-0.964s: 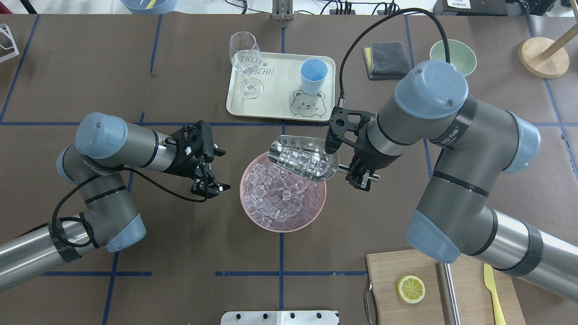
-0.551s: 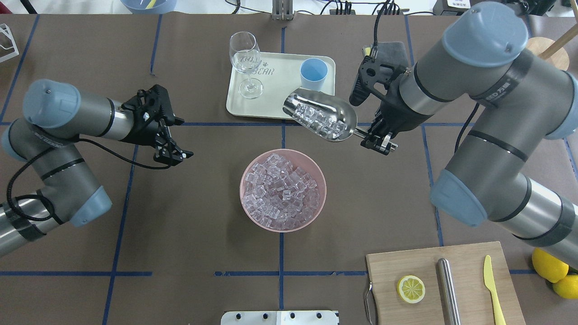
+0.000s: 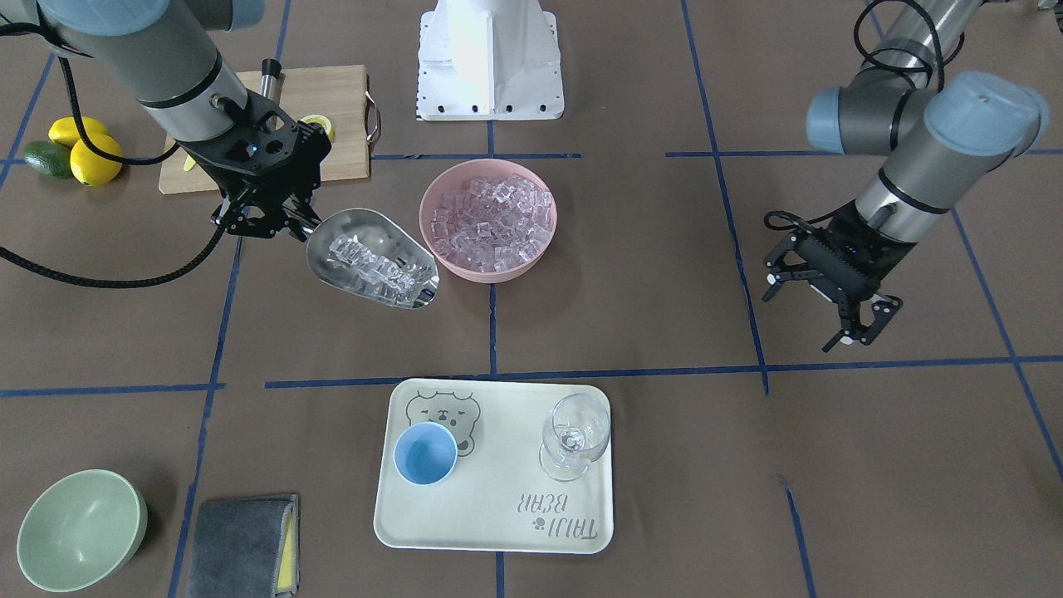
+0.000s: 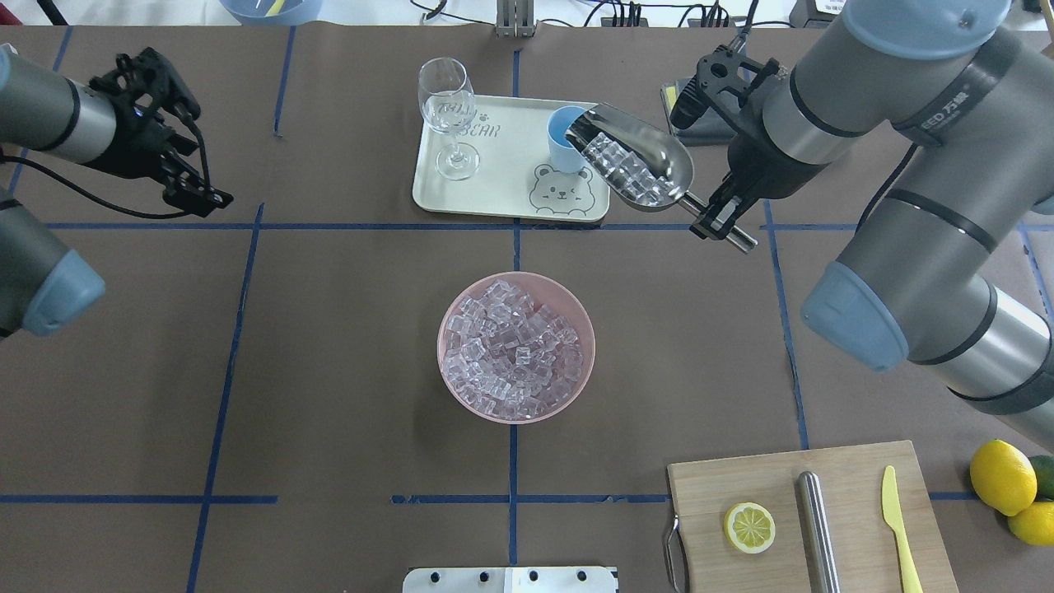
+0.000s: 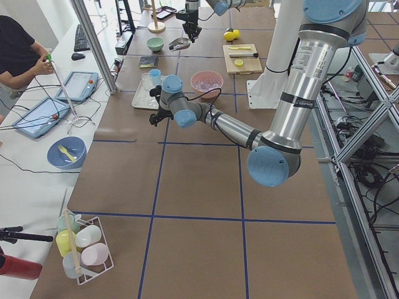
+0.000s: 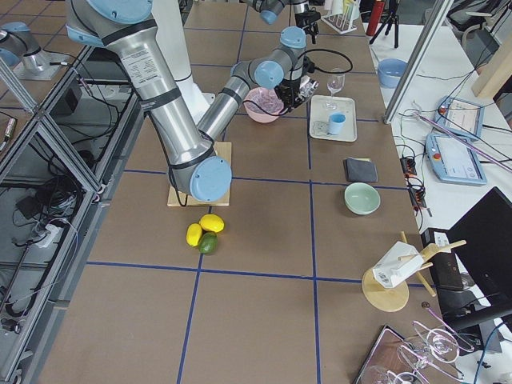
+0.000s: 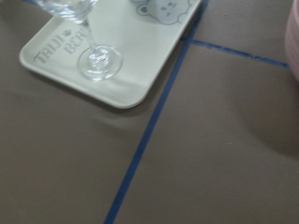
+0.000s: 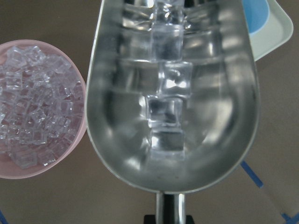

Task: Put ice in cup with scoop
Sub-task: 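Carry the scoop to the blue cup on the tray while the left arm retracts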

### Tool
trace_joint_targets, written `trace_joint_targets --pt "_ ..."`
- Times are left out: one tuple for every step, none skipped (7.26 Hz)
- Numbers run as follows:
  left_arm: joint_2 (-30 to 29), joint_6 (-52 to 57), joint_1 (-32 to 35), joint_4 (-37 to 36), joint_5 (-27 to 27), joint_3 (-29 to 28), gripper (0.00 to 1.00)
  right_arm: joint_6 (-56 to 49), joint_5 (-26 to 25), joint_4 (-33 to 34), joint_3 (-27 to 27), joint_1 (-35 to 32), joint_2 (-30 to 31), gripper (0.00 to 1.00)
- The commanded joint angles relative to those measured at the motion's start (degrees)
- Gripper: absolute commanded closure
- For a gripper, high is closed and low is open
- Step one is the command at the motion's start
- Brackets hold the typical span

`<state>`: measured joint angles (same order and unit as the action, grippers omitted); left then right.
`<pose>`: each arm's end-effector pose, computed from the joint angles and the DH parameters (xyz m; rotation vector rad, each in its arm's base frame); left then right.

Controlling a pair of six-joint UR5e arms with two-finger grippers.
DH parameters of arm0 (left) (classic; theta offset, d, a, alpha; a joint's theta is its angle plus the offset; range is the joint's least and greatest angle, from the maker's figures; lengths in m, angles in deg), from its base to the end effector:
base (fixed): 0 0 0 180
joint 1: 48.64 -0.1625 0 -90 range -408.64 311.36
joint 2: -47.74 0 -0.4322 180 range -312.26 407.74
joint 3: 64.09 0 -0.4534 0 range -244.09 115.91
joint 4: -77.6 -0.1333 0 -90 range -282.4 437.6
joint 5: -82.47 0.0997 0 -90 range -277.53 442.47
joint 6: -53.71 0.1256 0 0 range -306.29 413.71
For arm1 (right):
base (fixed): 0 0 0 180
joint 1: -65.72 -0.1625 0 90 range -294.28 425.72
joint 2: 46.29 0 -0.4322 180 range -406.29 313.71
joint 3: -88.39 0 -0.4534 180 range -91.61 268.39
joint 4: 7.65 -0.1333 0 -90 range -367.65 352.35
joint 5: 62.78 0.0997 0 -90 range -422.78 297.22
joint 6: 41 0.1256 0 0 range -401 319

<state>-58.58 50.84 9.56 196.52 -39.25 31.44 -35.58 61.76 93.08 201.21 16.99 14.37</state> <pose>0.3054 -0.6202 0.3989 0.6835 0.7657 0.7058 -0.3710 -0.5168 0.1928 0.4264 -0.8286 -0.7988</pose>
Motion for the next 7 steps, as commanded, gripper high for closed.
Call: trace_joint_targets --pt "3.6 -0.1 6.6 -4.0 -2.8 0.8 0.0 5.1 -0.3 5.7 -0.4 -0.6 -0.5 1.0" --pt "3.7 -0.2 8.6 -4.3 -2.6 0.5 0.0 5.5 -0.3 8.1 -2.8 -0.9 -3.2 1.0" --pt "5.3 -0.2 10.0 -4.5 -2.6 0.5 0.0 9.6 -0.3 8.9 -6.4 -0.9 -6.8 1.0" --pt "5.7 -0.3 10.4 -6.3 -2.7 0.3 0.0 12.7 0.0 8.7 -9.5 -0.8 -9.4 1.0" --pt "4.6 -0.4 13.1 -14.9 -2.8 1.1 0.0 12.8 0.2 8.6 -12.1 -0.8 -10.6 1.0" --pt "3.7 -0.4 15.4 -19.3 -2.9 2.2 0.0 12.9 0.0 8.5 -14.6 -0.8 -11.4 1.0" --pt "3.6 -0.3 17.8 -19.5 -2.8 2.6 0.0 12.9 -0.1 8.5 -17.8 -0.7 -12.8 1.0"
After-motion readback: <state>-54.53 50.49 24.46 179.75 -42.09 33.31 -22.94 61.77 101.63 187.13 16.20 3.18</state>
